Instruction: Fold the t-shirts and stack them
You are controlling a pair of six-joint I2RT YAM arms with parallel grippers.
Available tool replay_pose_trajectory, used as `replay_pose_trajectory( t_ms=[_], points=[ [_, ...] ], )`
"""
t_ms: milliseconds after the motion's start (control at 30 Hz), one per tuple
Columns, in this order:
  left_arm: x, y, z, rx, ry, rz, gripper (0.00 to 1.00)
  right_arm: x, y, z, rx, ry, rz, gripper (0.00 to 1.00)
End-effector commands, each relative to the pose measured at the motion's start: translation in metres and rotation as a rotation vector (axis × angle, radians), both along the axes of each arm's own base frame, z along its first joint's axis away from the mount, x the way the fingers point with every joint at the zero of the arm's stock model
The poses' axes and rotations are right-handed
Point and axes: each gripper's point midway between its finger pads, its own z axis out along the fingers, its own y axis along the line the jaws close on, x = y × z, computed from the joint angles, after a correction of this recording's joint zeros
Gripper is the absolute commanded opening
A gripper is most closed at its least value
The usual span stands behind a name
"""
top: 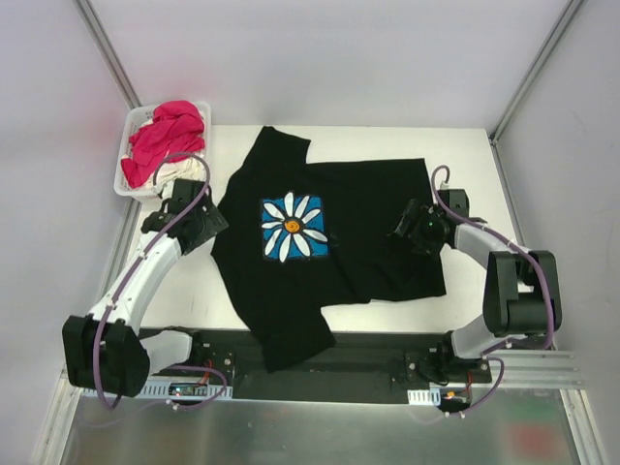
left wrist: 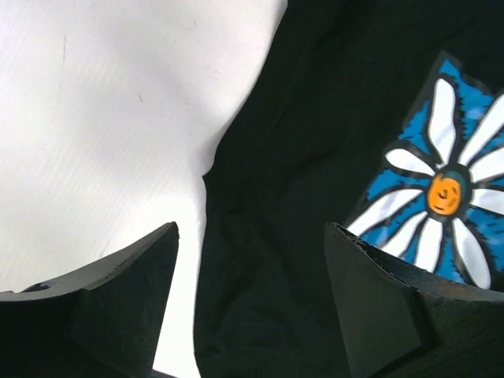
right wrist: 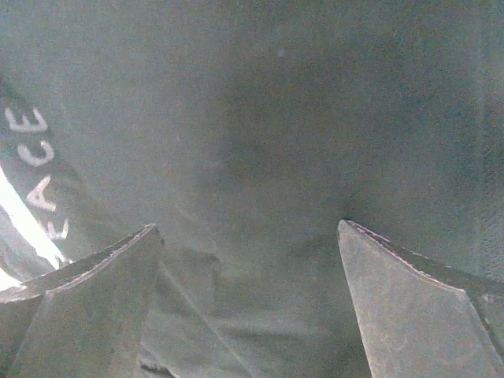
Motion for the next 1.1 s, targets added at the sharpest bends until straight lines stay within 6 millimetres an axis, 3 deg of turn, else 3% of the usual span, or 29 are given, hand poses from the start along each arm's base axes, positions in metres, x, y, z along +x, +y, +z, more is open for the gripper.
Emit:
replay_pose_trajectory(
  t_ms=[0,233,367,500,567,600,633,733,767,800,867,900,1000,1033,1067],
  points=[
    [-0.023,-0.014,0.000,-0.136,0.018,0.095,0.74,0.015,-0.022,-0.004,-0.133,0.008,-0.038,0.96],
    [-0.035,-0.047,-0.045,-0.220,0.099,0.164,0.73,-0.007,-0.056,-0.018,-0.303,0.105,-0.069,0.96],
    [-0.045,-0.046,-0.068,-0.214,0.150,0.218,0.72,-0.018,-0.072,-0.023,-0.324,0.146,-0.123,0.96],
    [-0.052,-0.042,-0.076,-0.205,0.165,0.242,0.72,-0.025,-0.088,-0.024,-0.322,0.159,-0.161,0.96],
    [-0.056,-0.042,-0.077,-0.213,0.167,0.238,0.72,-0.025,-0.090,-0.019,-0.299,0.149,-0.166,0.96],
    [-0.057,-0.043,-0.076,-0.217,0.165,0.231,0.72,-0.023,-0.081,-0.015,-0.255,0.135,-0.137,0.96],
    [-0.057,-0.044,-0.075,-0.221,0.165,0.216,0.72,-0.020,-0.076,-0.009,-0.231,0.110,-0.111,0.96],
    [-0.052,-0.062,-0.054,-0.233,0.130,0.066,0.70,0.001,-0.055,0.039,-0.144,-0.059,-0.010,0.96],
    [-0.048,-0.072,-0.039,-0.240,0.100,-0.017,0.69,0.006,-0.048,0.055,-0.128,-0.111,0.021,0.96],
    [-0.048,-0.080,-0.030,-0.249,0.086,-0.059,0.69,0.017,-0.042,0.090,-0.107,-0.211,0.041,0.96],
    [-0.060,-0.101,-0.017,-0.274,0.092,-0.133,0.69,0.023,-0.032,0.121,-0.088,-0.291,0.062,0.96],
    [-0.066,-0.107,-0.016,-0.288,0.105,-0.146,0.68,0.028,-0.032,0.146,-0.090,-0.345,0.035,0.96],
    [-0.098,-0.121,-0.030,-0.338,0.183,-0.132,0.65,0.025,-0.023,0.169,-0.055,-0.368,0.020,0.96],
    [-0.115,-0.124,-0.044,-0.328,0.225,-0.144,0.59,0.023,-0.022,0.173,-0.048,-0.374,0.012,0.96],
    [-0.123,-0.128,-0.048,-0.352,0.238,-0.127,0.54,0.018,-0.008,0.176,-0.027,-0.379,0.053,0.96]
  ],
)
